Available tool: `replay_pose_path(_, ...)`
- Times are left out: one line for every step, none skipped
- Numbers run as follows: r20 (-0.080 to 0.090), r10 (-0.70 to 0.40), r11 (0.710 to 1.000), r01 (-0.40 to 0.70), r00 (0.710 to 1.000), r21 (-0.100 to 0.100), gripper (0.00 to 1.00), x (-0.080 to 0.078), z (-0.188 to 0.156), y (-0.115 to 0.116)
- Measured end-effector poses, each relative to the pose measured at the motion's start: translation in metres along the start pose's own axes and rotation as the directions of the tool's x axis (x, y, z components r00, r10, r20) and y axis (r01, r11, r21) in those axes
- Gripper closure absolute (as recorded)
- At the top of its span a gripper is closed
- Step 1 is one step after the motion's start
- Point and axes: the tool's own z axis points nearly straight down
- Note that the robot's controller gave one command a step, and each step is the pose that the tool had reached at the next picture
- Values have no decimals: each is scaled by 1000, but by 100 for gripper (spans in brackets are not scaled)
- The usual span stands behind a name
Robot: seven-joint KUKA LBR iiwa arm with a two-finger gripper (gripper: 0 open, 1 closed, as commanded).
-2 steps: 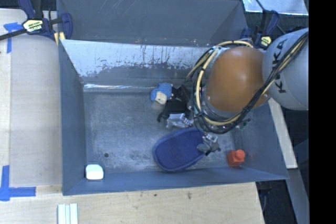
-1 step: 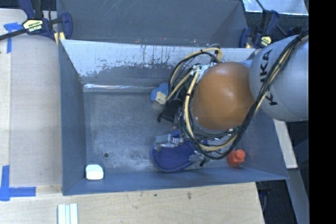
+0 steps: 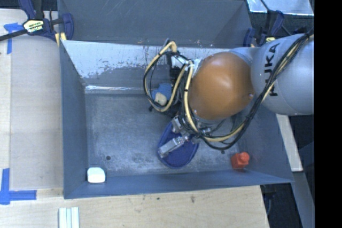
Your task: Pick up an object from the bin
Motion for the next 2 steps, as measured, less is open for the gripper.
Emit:
replay_pose_path(1,4,1000,-4,1000,-1,0,0,-2,0)
replay_pose_path(-14,7,1000,-6,1000,7,100,7,-7,-4)
